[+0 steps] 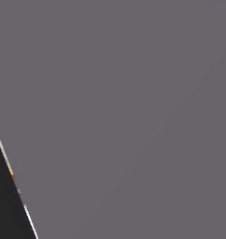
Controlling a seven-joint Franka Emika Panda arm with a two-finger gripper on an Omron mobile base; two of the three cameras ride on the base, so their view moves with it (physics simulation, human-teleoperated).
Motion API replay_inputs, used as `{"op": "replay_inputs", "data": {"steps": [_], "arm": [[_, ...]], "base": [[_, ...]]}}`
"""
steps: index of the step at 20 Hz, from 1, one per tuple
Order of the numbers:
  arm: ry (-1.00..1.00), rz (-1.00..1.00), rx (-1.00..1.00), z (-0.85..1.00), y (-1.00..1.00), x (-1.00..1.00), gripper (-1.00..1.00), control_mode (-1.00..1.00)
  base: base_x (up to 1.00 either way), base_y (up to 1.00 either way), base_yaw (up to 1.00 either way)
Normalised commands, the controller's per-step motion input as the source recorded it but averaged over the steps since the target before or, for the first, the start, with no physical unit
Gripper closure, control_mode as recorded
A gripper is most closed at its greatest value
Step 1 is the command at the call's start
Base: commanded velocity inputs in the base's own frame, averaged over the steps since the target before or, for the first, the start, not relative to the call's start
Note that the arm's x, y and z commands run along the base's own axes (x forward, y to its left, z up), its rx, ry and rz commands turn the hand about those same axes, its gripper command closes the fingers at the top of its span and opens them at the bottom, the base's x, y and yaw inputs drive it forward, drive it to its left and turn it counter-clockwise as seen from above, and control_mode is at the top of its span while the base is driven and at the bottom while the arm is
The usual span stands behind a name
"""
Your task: Pick up the bagel from the plate, place it on the toaster oven rack, close the door, and set the timer.
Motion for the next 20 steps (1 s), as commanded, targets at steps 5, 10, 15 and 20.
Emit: {"op": "replay_inputs", "data": {"steps": [5,10,15,20], "arm": [[0.00,0.00,0.00,-0.29,-0.21,0.43,-1.00,-1.00],[0.00,-0.03,0.00,-0.35,-0.31,0.43,-1.00,-1.00],[0.00,-0.05,0.00,-0.35,-0.18,0.40,-1.00,-1.00],[0.00,-0.04,0.00,-0.35,-0.14,0.51,-1.00,-1.00]], "base": [[0.00,0.00,0.00],[0.00,0.00,0.00],[0.00,0.00,0.00],[0.00,0.00,0.00]]}}
